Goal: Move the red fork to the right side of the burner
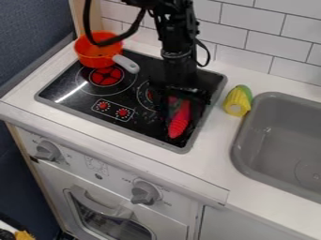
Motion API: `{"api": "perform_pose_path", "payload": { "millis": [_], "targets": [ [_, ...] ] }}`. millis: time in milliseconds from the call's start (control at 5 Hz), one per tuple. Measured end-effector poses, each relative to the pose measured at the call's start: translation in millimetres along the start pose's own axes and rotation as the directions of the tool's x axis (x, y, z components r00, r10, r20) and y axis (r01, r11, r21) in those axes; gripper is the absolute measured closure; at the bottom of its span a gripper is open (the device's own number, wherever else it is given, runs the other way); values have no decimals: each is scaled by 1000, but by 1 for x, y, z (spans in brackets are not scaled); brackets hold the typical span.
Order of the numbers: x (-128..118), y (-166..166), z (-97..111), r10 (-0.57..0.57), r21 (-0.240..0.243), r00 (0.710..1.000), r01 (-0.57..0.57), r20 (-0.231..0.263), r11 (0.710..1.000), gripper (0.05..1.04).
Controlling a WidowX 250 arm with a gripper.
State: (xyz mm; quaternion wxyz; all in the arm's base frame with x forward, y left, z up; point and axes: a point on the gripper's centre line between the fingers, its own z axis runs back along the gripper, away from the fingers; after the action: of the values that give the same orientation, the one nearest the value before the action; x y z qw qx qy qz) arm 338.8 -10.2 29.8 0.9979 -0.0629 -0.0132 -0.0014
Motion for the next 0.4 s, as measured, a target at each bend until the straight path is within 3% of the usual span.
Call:
{"api": "perform_pose_path", "payload": {
  "millis": [400],
  "targets": [
    [3,-9,49,-23,-36,994,27,109,999,82]
  ]
}}
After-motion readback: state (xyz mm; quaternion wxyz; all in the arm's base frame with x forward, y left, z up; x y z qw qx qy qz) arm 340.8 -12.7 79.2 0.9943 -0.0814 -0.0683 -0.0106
